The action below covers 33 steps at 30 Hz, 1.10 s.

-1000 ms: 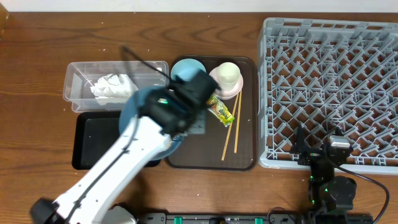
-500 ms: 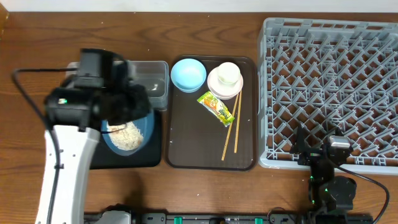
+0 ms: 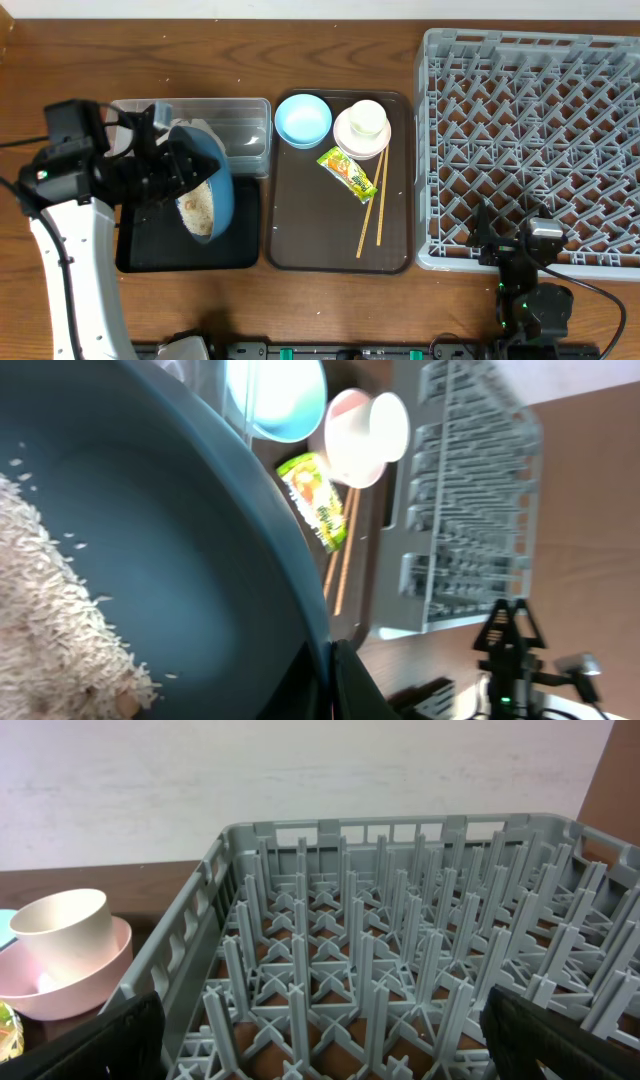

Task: Sort waste into correct bins and load items into the dishwasher rack
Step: 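Tilt the blue plate with the left gripper to dump rice onto the black tray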

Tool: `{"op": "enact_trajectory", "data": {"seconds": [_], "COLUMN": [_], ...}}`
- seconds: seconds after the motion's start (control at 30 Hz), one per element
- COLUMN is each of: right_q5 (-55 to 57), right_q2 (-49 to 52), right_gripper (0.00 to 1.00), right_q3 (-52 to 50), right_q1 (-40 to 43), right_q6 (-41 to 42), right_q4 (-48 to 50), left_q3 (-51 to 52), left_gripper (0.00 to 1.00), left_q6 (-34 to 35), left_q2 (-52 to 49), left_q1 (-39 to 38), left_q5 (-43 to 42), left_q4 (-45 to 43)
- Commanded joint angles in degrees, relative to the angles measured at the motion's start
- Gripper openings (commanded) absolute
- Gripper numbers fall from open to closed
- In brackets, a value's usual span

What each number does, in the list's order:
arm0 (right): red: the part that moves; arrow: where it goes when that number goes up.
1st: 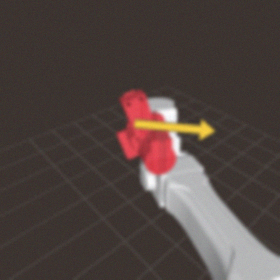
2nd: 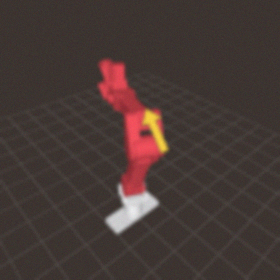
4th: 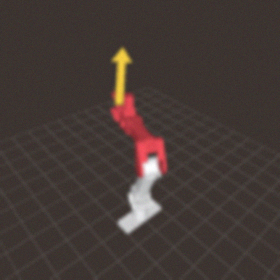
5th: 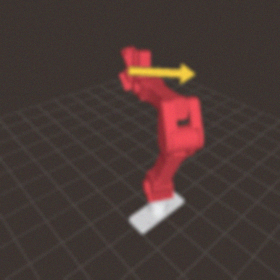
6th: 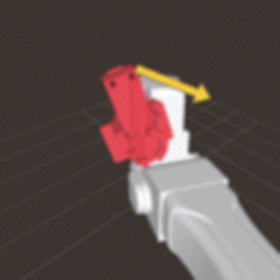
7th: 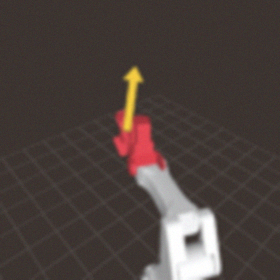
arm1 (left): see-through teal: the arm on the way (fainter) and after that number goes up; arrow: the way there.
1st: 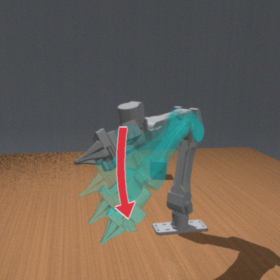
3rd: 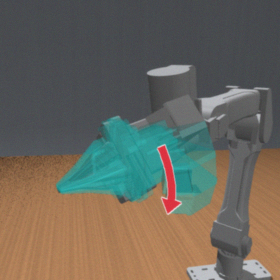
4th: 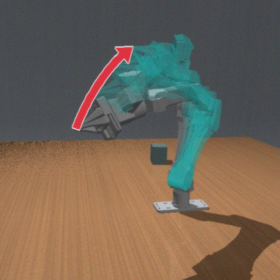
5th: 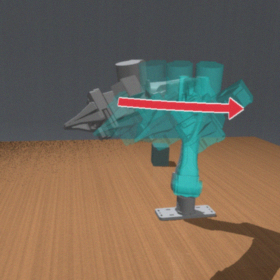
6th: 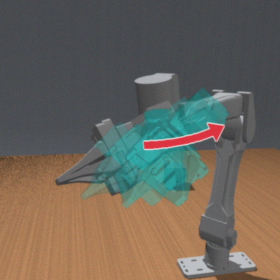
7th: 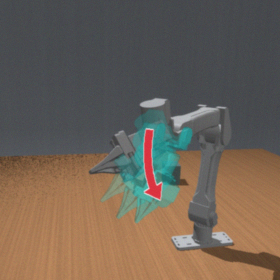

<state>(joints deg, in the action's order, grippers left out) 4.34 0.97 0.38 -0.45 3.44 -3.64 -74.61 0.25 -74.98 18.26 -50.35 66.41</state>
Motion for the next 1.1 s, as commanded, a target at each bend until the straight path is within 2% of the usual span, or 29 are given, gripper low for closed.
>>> {"op": "enact_trajectory", "data": {"seconds": [0.0, 0.17, 0.43, 1.07], "right_q5": [0.13, 0.13, 0.13, 0.11], "right_q2": [-0.15, -0.13, -0.09, -0.09], "right_gripper": [0.99, 0.99, 0.99, 0.99], "right_q3": [-0.07, -0.07, -0.07, -0.07], "right_q1": [0.59, 0.59, 0.59, 0.59], "right_q6": [0.13, 0.13, 0.13, 0.13], "right_q4": [-0.22, -0.22, -0.22, -0.22], "left_q3": [2.95, 7.3, 11.26, 14.4], "left_gripper": [0.06, 0.06, 0.06, 0.06], "left_q6": [-7.02, -11.74, -16.46, -19.98], "left_q2": [0.81, 0.81, 0.81, 0.76], "left_q1": [4.48, 11.19, 19.65, 25.51], "left_q5": [-12.85, -22.47, -32.72, -39.76], "left_q4": [-1.25, -1.36, -1.38, -1.16]}}
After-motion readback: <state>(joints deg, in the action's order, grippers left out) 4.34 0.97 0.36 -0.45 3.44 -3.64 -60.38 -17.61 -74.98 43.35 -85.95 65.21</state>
